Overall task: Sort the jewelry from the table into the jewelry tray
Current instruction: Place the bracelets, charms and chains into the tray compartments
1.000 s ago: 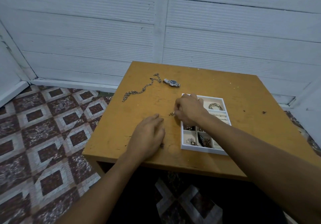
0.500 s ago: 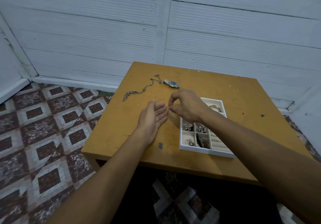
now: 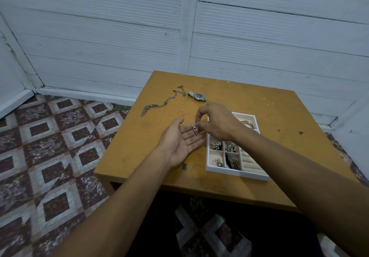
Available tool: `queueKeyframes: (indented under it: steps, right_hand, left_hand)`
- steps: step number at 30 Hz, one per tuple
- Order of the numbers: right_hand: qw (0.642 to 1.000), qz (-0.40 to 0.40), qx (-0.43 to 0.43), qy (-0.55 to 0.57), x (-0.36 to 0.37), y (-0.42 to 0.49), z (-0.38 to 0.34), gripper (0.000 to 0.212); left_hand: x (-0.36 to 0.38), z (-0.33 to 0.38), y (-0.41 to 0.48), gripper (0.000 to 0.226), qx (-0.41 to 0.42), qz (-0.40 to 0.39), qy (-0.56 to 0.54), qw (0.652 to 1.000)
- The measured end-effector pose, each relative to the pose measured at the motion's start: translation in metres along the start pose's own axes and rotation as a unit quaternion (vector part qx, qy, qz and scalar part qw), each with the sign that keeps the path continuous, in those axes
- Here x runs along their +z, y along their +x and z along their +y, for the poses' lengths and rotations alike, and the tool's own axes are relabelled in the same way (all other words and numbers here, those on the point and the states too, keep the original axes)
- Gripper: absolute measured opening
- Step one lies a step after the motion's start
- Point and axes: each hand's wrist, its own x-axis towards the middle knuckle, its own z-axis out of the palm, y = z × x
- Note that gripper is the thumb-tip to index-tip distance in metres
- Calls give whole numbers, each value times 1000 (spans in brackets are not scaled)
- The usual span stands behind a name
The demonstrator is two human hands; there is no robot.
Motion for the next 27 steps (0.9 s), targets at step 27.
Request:
queueKeyframes:
  steps: [27]
  right_hand:
    - [998,26,32,50,-13,-80,39,7]
  left_hand:
    - [29,-15,-24,49,48,-68,391,917]
